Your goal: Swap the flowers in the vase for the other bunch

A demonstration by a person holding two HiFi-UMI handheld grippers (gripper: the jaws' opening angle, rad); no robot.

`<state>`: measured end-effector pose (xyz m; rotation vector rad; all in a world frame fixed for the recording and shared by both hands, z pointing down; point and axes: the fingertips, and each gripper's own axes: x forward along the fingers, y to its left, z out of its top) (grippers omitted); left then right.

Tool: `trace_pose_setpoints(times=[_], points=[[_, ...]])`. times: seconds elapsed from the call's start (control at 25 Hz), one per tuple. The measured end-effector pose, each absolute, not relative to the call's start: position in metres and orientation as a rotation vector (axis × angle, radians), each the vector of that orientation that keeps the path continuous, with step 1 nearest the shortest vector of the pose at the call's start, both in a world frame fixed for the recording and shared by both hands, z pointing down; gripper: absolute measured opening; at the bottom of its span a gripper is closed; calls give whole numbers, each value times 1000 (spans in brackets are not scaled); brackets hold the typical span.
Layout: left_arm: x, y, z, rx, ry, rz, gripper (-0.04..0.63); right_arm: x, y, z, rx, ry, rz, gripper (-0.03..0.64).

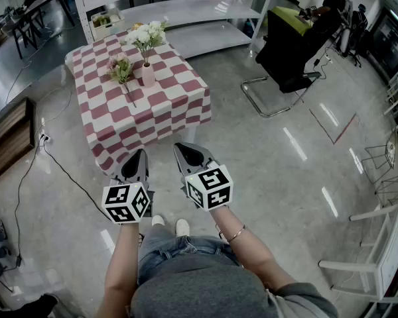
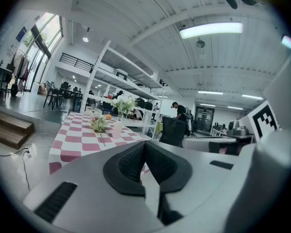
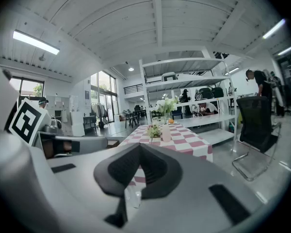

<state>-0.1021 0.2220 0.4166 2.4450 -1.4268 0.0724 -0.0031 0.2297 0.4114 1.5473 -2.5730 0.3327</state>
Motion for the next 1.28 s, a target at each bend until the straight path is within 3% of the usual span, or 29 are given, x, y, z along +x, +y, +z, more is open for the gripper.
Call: trace_pose_setpoints(times=[1.28], points=[[-114, 143, 391, 2379, -1532, 120, 18, 9, 159, 398, 1506, -2590, 382, 9]])
